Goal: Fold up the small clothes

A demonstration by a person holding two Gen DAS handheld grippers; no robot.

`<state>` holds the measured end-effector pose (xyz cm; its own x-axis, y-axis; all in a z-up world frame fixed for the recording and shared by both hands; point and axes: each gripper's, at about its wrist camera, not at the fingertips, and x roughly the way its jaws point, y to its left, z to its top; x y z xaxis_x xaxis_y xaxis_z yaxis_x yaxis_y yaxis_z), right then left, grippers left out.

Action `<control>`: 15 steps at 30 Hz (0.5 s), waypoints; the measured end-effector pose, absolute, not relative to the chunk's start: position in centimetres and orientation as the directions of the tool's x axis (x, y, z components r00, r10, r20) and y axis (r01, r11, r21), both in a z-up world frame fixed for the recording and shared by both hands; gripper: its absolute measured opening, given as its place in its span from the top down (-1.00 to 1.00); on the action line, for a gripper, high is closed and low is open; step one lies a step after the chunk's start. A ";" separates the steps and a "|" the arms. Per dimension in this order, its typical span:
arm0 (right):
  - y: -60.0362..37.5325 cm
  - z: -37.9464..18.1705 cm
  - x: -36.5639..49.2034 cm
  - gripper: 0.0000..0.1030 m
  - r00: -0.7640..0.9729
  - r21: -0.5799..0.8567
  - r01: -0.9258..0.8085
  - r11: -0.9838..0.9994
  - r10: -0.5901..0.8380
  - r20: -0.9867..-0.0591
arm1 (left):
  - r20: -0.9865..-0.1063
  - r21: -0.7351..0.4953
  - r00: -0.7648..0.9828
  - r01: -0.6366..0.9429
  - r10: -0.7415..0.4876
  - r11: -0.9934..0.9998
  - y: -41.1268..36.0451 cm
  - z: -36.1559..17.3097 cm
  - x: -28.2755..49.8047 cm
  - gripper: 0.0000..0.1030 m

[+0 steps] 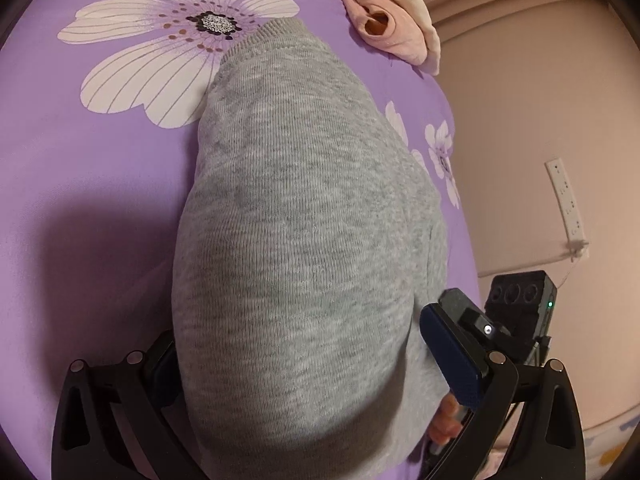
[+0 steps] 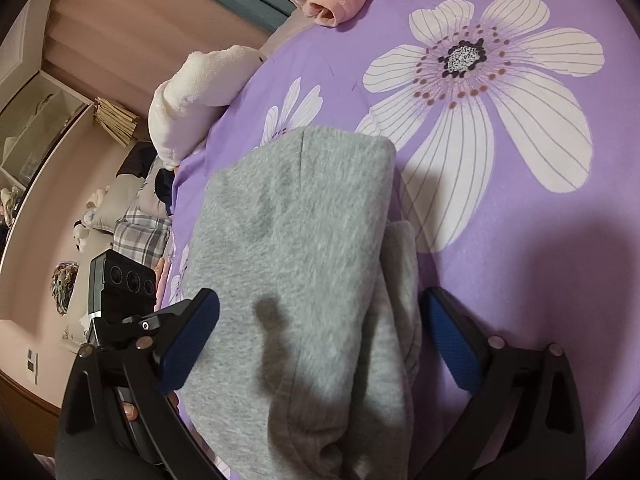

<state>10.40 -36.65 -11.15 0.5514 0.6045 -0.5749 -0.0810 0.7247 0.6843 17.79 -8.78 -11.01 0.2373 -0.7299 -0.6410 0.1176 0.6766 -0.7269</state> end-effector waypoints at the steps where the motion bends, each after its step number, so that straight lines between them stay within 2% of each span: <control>1: -36.7 -11.2 10.4 -0.80 0.554 0.684 -0.077 0.726 0.601 -0.576 | -0.639 -0.729 0.239 0.115 -0.731 0.675 -8.7 -11.0 17.7 -0.97; 3: -37.0 -11.3 10.4 -0.57 0.562 0.684 -0.063 0.727 0.592 -0.577 | -0.640 -0.728 0.246 0.110 -0.728 0.677 -8.5 -10.9 17.3 -0.96; 6: -37.5 -11.5 10.2 -0.34 0.571 0.692 -0.041 0.721 0.585 -0.576 | -0.641 -0.725 0.257 0.104 -0.723 0.680 -7.7 -11.0 16.9 -0.86; 15: -38.2 -11.8 10.1 0.06 0.579 0.706 -0.011 0.708 0.580 -0.573 | -0.668 -0.692 0.273 0.114 -0.692 0.713 -7.7 -10.7 16.4 -0.75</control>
<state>10.09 -38.17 -11.82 0.5789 0.5803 -0.5728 -0.0112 0.7081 0.7060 16.38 -7.74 -10.66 0.2726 -0.6922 -0.6682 0.1143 0.7129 -0.6919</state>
